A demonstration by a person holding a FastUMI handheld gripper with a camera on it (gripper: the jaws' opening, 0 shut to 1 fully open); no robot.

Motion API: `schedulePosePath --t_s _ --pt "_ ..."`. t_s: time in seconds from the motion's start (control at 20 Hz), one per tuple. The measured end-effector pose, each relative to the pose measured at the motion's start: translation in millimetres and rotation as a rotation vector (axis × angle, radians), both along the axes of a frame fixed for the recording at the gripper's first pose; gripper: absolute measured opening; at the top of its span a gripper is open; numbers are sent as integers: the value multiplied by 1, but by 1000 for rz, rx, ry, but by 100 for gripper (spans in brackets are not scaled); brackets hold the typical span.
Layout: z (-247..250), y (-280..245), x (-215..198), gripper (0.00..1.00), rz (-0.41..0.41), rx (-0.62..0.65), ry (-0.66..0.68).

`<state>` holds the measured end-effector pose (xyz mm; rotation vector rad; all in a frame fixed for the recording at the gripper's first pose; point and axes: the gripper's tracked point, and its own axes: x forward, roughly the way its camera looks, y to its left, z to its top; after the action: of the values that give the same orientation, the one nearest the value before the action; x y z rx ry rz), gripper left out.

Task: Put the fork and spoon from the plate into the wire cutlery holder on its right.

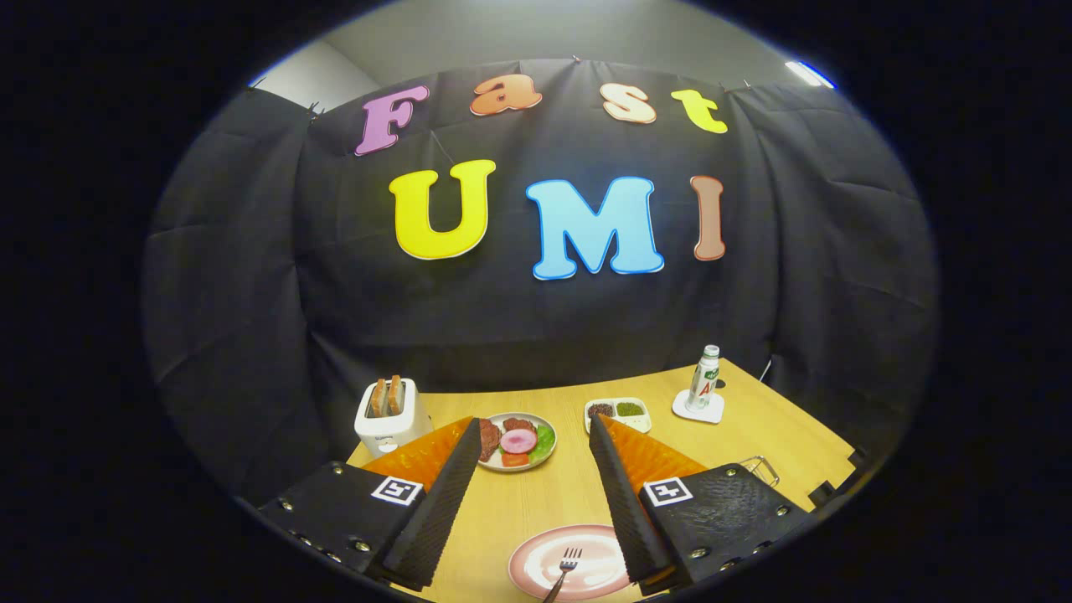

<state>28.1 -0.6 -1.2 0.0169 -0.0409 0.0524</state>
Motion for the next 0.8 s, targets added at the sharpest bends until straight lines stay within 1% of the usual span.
schedulePosePath --t_s 0.1,0.25,0.4,0.6,0.8 --pt "-21 -1 -2 81 -17 9 58" --pt "-67 -6 1 81 -47 12 182" --pt "-113 -14 6 81 -95 -10 310" --pt "-162 -20 14 81 -132 -45 445" --pt "-213 -27 22 81 -186 -32 602"
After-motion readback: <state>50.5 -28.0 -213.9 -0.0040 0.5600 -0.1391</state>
